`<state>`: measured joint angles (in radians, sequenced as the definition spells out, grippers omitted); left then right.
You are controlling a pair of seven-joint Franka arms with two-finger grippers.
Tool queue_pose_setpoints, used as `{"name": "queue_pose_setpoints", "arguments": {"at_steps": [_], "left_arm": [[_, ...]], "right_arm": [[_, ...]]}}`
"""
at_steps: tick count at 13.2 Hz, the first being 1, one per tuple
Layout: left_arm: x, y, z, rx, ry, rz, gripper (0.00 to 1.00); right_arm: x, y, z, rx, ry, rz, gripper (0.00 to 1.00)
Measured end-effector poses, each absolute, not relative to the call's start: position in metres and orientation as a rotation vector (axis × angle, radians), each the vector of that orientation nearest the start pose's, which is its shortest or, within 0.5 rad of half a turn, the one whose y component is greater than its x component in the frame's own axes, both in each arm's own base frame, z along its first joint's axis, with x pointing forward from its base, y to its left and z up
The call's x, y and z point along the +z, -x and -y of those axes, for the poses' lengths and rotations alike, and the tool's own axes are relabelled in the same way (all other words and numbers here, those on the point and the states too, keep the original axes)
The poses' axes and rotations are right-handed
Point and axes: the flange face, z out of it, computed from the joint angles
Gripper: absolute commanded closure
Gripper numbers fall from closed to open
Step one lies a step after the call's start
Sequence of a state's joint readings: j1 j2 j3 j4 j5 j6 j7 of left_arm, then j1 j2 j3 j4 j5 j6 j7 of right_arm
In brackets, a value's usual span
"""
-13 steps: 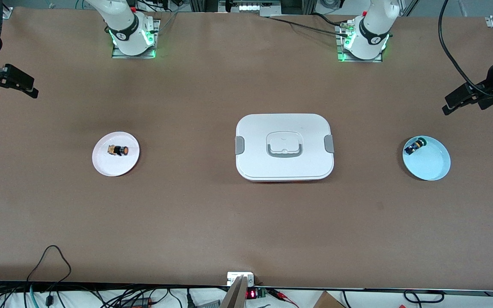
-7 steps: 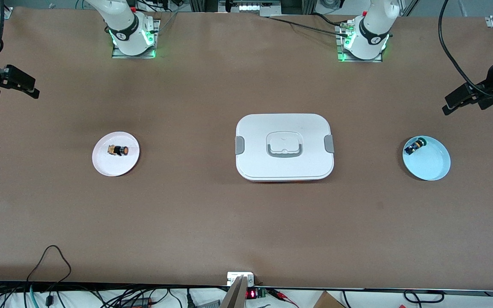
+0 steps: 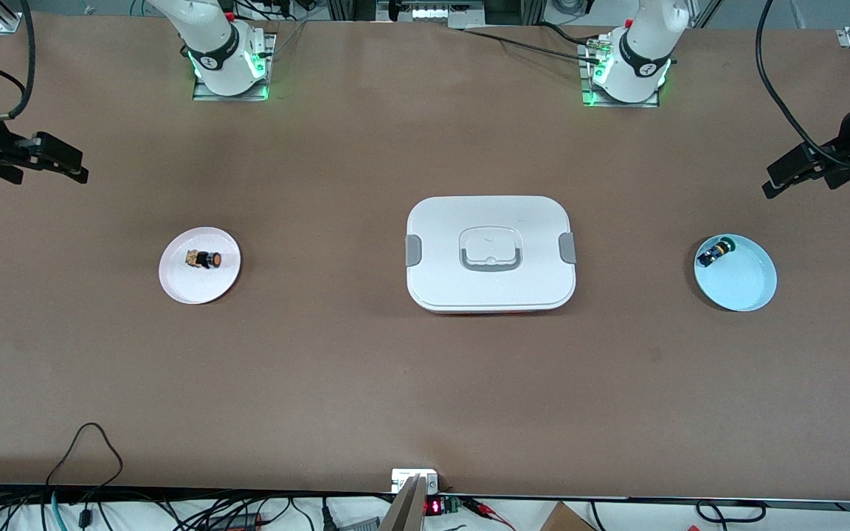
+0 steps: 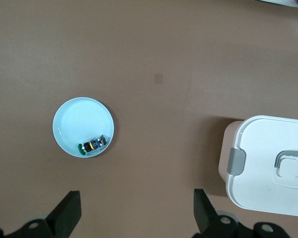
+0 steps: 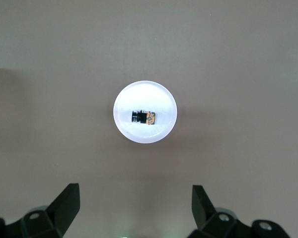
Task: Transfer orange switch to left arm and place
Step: 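Reach the right gripper down over the orange switch on the white plate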
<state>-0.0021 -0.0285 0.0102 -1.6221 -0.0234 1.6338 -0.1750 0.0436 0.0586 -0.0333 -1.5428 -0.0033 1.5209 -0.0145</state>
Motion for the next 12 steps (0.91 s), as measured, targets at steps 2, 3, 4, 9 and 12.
{"name": "queue_pose_setpoints", "arguments": {"at_steps": [2, 3, 4, 9, 12], "left_arm": [[0.621, -0.552, -0.002, -0.059, 3.154, 0.291, 0.0], [0.62, -0.552, -0.002, -0.057, 3.154, 0.291, 0.0], [0.62, -0.553, -0.002, -0.056, 3.154, 0.291, 0.0], [0.617, -0.554, -0.002, -0.049, 3.154, 0.291, 0.0], [0.617, -0.554, -0.002, -0.048, 3.154, 0.292, 0.0]], "right_arm": [[0.589, -0.573, -0.009, 0.147, 3.144, 0.047, 0.0], [0.583, -0.577, -0.014, 0.147, 3.145, 0.055, 0.0], [0.575, -0.583, -0.02, 0.14, 3.146, 0.063, 0.0], [0.517, -0.615, -0.024, 0.173, 3.15, 0.058, 0.0], [0.474, -0.627, -0.024, 0.15, 3.152, 0.057, 0.0]]}}
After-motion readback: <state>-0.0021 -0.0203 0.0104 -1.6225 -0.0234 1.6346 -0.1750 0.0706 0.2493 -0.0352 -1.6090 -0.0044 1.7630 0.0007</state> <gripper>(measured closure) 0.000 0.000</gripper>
